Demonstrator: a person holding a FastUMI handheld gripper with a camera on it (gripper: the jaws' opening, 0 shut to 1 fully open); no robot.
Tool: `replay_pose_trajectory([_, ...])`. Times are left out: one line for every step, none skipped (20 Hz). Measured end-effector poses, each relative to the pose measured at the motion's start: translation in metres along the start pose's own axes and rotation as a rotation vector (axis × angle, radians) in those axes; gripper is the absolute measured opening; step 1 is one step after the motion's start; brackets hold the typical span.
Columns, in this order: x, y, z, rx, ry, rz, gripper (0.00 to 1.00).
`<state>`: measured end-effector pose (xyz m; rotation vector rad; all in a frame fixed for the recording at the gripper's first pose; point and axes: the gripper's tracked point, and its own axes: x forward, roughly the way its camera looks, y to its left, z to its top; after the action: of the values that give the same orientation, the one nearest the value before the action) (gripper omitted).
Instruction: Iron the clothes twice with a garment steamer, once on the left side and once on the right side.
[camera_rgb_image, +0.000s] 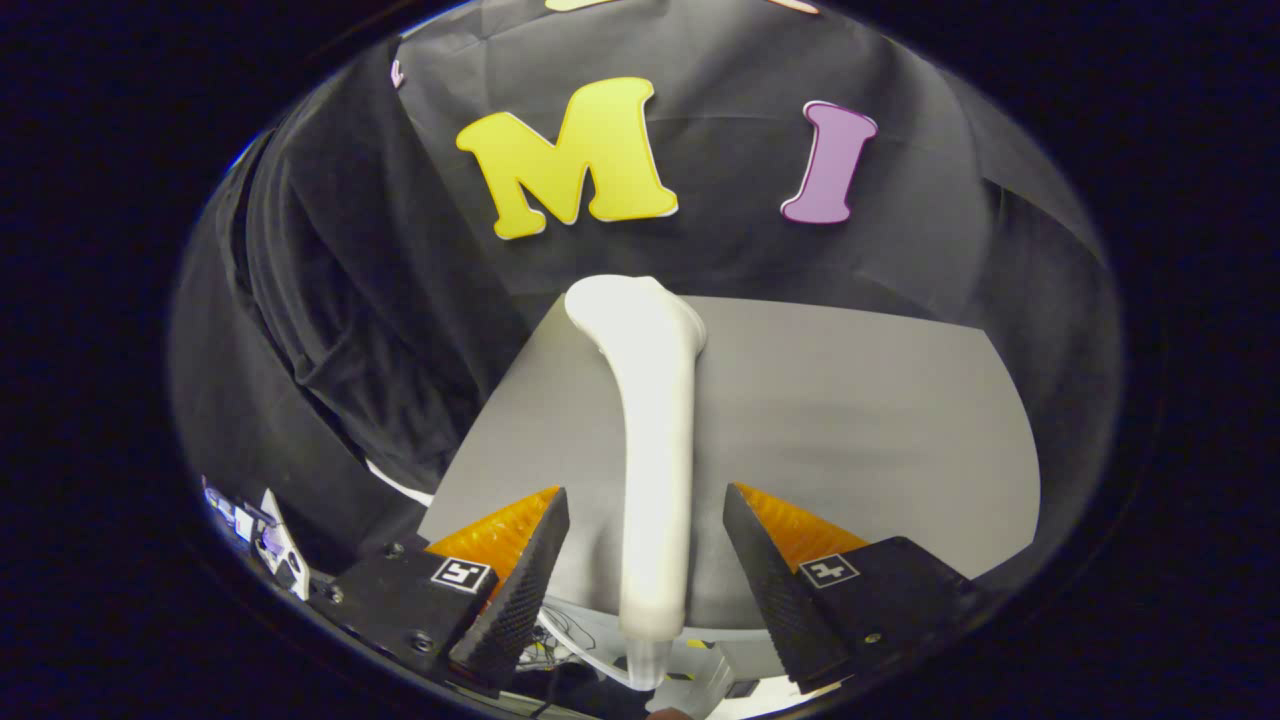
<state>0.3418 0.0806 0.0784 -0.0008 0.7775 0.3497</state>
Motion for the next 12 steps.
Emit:
replay_pose_trajectory([0.003,-0.003,0.000,-0.002,0.020,-0.013,0.97])
replay_pose_trajectory([0.006,-0.003,0.002,-0.003,0.039,-0.016,0.97])
replay_pose_trajectory([0.012,-0.002,0.004,0.002,0.049,-0.018,0.97])
replay_pose_trajectory([0.017,-0.001,0.004,-0.002,0.066,-0.015,0.96])
replay_pose_trajectory([0.020,-0.001,0.002,0.002,0.079,-0.021,0.96])
replay_pose_trajectory([0.023,-0.001,0.001,0.004,0.094,-0.024,0.95])
replay_pose_trajectory([0.026,-0.003,-0.002,0.009,0.111,-0.034,0.93])
replay_pose_trajectory([0.027,-0.004,-0.004,0.019,0.128,-0.047,0.85])
replay_pose_trajectory([0.028,-0.006,-0.001,0.014,0.117,-0.064,0.80])
replay_pose_trajectory([0.028,-0.008,-0.003,0.020,0.125,-0.076,0.75])
replay_pose_trajectory([0.029,-0.012,-0.003,0.013,0.125,-0.105,0.70])
replay_pose_trajectory([0.029,-0.013,-0.001,0.009,0.115,-0.118,0.63])
